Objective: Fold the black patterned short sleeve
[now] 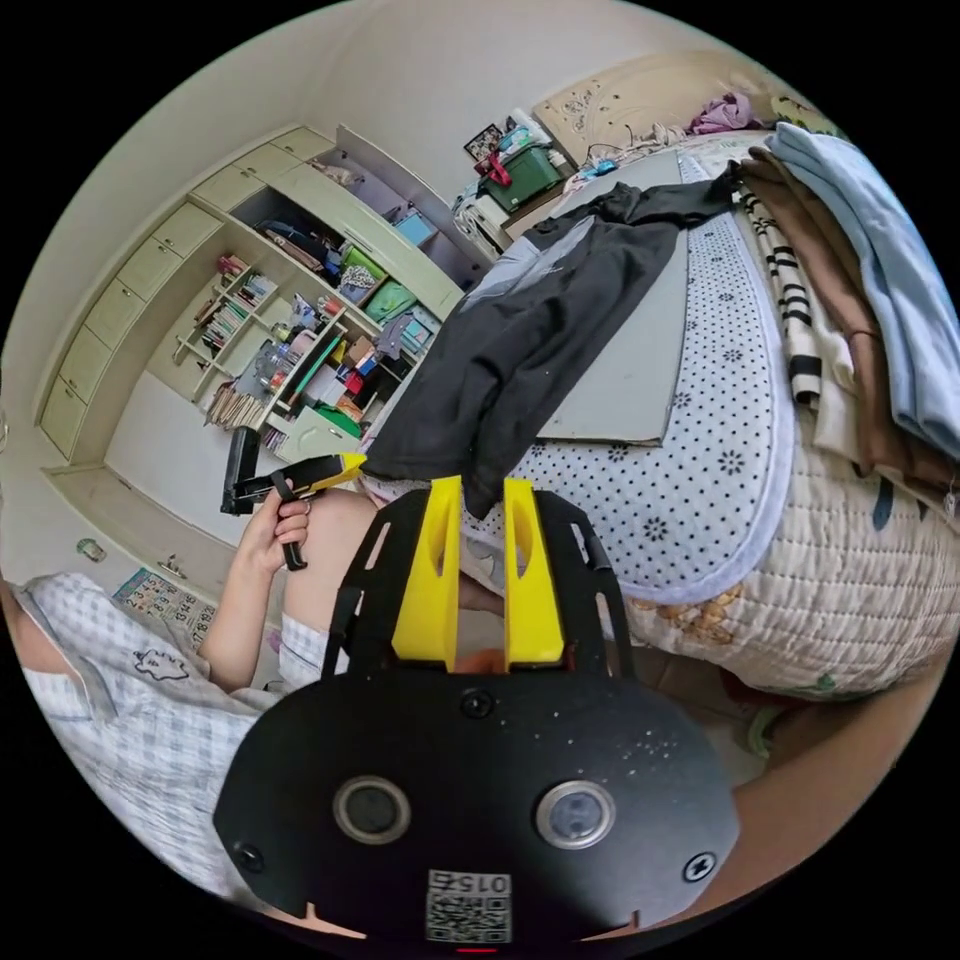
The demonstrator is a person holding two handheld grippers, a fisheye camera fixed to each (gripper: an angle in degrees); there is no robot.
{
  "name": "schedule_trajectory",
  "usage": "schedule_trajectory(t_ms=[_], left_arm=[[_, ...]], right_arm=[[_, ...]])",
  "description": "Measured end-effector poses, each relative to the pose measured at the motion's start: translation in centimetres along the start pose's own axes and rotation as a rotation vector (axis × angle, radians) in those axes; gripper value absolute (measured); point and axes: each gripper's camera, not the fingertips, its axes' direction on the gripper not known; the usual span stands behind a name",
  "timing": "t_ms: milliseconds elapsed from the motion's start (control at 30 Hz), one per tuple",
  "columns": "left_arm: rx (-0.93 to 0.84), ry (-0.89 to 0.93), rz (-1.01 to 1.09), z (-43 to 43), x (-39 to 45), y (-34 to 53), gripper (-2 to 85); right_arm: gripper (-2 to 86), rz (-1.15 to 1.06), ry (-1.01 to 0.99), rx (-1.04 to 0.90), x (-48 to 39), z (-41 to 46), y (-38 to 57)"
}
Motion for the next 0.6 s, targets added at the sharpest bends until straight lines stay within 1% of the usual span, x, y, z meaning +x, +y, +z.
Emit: schedule_trajectory(t_ms=[33, 100, 167, 233, 300, 333, 400, 467, 600], left_arm=[[-0.012, -0.007, 0.004, 0.1, 0.2, -0.1, 7.8], [-0.029, -0.073, 0.009, 0.0, 1.0, -0.6, 4.2], [-0.019, -0.08, 0.021, -0.7, 1.3, -0.6, 2.2], [0.029, -0.049, 0.018, -2.3, 0.9, -0.2, 1.2], [0.158, 0.012, -0.02, -6.4, -0.6, 1.3, 0.4], [0.19, 0.025, -0.036, -7.4, -1.1, 1.7, 0.2], [0.25, 0.096, -0.059, -10.4, -2.6, 2.7, -0.1], [0.229, 0.12, -0.048, -11.2, -2.8, 2.7, -0.3], [0.123, 0.023, -0.002, -10.0, -1.9, 2.4, -0.5]], right_arm=[[5.0, 0.019, -0.003, 0.002, -0.5, -0.7, -0.8], [2.5, 0.029, -0.022, 0.004, -1.4, -1.9, -1.8], [1.3, 0.026, -0.001, 0.015, -2.7, -3.5, -2.7], [0.6, 0.008, 0.044, 0.053, -4.8, -7.0, -4.0], [0.2, -0.005, 0.071, 0.124, -6.2, -11.1, -4.7], [0.0, -0.011, 0.081, 0.162, -7.0, -14.1, -5.1], [-0.1, -0.022, 0.069, 0.171, -7.9, -17.4, -5.6], [-0.2, -0.029, 0.076, 0.125, -9.4, -18.7, -6.3], [-0.3, -0.014, 0.141, 0.046, -11.2, -16.4, -6.7]])
